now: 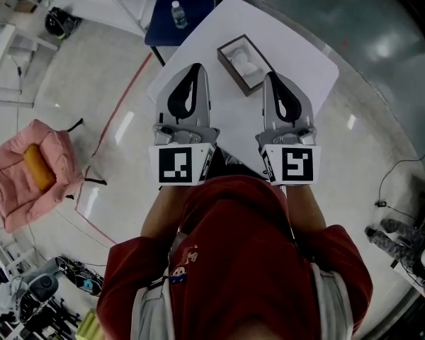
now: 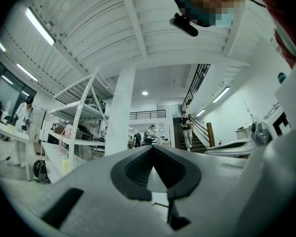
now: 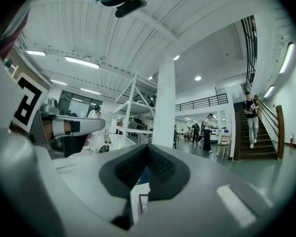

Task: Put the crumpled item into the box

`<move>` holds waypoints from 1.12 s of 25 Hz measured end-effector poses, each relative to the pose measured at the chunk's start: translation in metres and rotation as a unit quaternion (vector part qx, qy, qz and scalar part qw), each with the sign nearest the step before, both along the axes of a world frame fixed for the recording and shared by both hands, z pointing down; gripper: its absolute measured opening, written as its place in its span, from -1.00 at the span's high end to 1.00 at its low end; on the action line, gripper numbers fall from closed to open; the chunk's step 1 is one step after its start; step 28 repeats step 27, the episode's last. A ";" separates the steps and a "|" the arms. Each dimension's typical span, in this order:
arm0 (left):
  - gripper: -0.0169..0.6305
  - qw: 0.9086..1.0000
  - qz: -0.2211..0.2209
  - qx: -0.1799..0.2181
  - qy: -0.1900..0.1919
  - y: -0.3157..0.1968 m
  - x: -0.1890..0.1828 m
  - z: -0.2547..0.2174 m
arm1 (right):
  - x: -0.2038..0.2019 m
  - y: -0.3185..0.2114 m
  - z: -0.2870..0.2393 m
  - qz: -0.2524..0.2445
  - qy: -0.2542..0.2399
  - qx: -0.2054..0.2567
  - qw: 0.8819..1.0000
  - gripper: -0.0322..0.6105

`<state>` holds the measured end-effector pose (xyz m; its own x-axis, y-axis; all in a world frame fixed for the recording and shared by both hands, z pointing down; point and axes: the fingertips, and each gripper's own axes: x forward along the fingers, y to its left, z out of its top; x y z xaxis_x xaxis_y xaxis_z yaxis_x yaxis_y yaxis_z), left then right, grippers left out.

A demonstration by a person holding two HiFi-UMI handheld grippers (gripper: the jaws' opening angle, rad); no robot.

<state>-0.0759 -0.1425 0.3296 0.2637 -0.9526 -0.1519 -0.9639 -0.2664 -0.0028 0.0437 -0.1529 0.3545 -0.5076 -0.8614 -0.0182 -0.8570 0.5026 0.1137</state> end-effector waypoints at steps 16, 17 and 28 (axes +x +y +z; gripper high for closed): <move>0.94 1.000 -0.010 0.002 0.011 0.009 -0.008 0.007 | -0.002 0.001 0.009 0.008 0.018 -0.006 1.000 0.89; 0.94 1.000 -0.010 0.002 0.011 0.008 -0.008 0.007 | -0.001 0.001 0.010 0.009 0.018 -0.006 1.000 0.89; 0.94 1.000 -0.004 0.003 0.008 -0.001 0.000 0.005 | 0.008 -0.005 0.010 0.014 0.020 -0.006 1.000 0.89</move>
